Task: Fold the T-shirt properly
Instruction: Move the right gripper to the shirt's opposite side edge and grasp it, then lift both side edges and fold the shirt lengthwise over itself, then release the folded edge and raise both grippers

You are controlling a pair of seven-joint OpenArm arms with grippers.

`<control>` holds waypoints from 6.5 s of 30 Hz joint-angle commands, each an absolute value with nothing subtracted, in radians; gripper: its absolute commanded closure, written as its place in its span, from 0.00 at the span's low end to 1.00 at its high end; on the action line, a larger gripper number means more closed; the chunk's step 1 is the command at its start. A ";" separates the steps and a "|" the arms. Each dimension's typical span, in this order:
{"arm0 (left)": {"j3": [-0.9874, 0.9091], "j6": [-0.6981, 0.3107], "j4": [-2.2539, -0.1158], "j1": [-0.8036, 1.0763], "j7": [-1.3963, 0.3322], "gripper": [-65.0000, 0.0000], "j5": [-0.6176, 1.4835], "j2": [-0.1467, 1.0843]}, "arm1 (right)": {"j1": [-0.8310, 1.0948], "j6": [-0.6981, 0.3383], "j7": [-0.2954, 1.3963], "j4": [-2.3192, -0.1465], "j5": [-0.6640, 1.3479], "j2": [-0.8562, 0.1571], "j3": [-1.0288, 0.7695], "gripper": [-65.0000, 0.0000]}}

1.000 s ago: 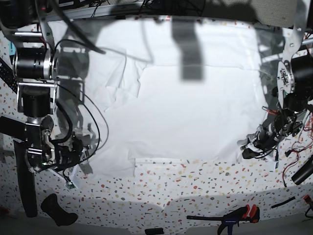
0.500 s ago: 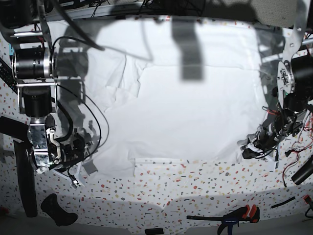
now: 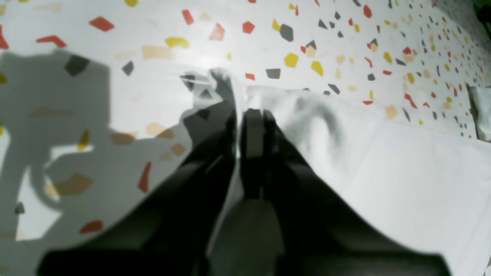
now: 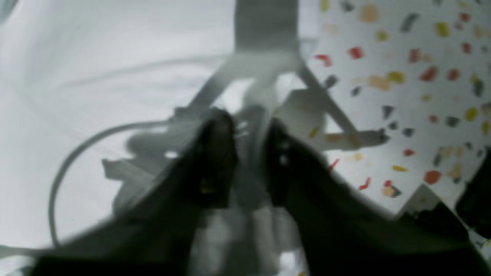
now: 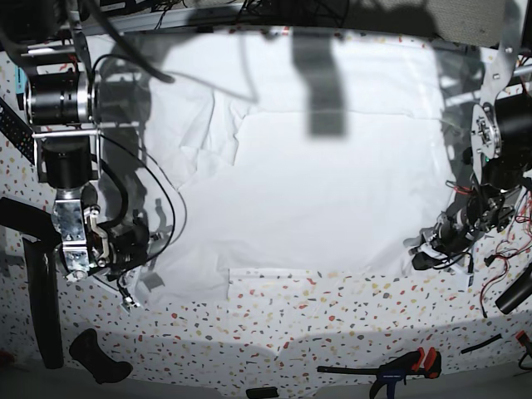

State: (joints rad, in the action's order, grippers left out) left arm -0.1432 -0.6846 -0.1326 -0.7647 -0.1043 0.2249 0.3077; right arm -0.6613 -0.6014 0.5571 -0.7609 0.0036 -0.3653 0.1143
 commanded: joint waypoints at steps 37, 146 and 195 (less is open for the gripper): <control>-0.143 -0.698 -0.363 -0.772 -0.318 1.00 0.388 0.401 | -0.626 -0.667 0.781 -1.133 0.138 -0.382 0.109 1.00; -0.392 -0.572 -1.599 0.174 -0.934 0.59 0.752 0.427 | -0.408 -0.621 1.127 -1.170 0.501 -0.443 -0.244 0.52; -0.392 -0.572 -1.599 0.174 -0.934 0.59 0.752 0.435 | 0.514 -0.698 1.096 -2.236 0.342 -0.492 -0.105 1.00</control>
